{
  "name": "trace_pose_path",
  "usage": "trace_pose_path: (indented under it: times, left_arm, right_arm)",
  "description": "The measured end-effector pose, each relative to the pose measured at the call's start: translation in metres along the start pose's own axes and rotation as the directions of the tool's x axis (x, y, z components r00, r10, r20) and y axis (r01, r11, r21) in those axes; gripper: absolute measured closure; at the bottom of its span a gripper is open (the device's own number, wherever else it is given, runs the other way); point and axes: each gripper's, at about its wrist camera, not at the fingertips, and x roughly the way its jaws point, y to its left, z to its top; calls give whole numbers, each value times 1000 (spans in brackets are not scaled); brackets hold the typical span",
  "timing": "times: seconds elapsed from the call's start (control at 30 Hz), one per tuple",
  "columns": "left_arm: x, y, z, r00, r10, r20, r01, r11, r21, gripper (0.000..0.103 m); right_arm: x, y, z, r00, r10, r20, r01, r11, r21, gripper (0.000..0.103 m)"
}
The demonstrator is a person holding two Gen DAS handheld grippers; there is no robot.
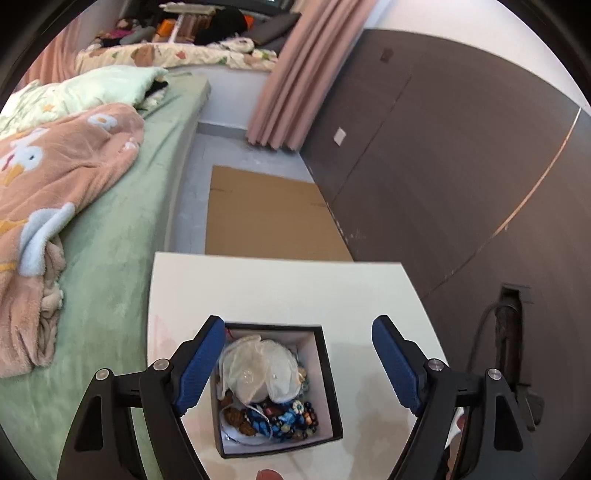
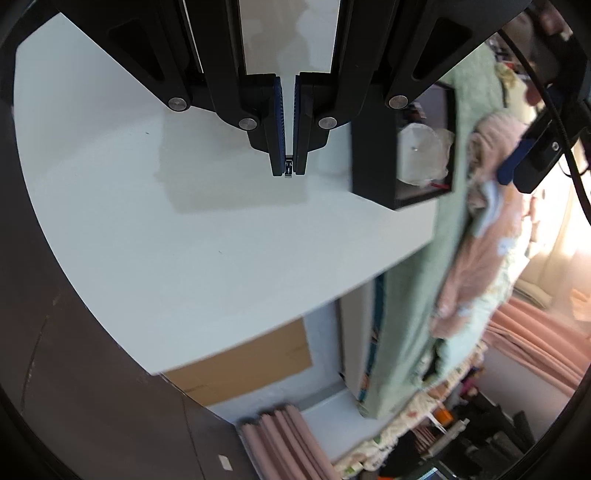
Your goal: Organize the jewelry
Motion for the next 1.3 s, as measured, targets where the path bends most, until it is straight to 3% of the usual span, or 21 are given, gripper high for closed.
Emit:
trace_pose_path:
  times: [0.27, 0.47, 0.5, 0.53, 0.6, 0.63, 1.07, 1.3]
  left_arm:
    - [-6, 20, 11, 998, 18, 58, -13, 997, -78, 21]
    - [-15, 41, 14, 993, 43, 107, -24, 985, -174, 21]
    - [-15, 44, 15, 993, 51, 109, -30, 982, -187, 21]
    - [-16, 47, 15, 992, 59, 111, -37, 980, -196, 21]
    - [-15, 48, 15, 991, 69, 111, -45, 979, -199, 21]
    - [-16, 47, 15, 991, 72, 110, -49, 979, -197, 21]
    - [-14, 6, -4, 992, 79, 97, -73, 995, -60, 21]
    - [-15, -10, -22, 991, 101, 90, -97, 994, -52, 21]
  right_arm:
    - [-13, 35, 6, 980, 192, 49, -188, 980, -70, 97]
    - [-4, 69, 2, 924, 383, 18, -378, 918, -116, 97]
    - [-1, 74, 1, 916, 400, 13, -396, 910, -121, 92]
    - [3, 78, 0, 912, 410, 0, -407, 905, -122, 71]
    - [9, 82, -2, 915, 403, -24, -404, 908, -113, 38]
    - [7, 80, -4, 919, 395, -6, -393, 913, -106, 35]
    - [-23, 42, -8, 958, 278, 64, -276, 960, -44, 32]
    - [-44, 29, -16, 990, 105, 96, -98, 993, -69, 32]
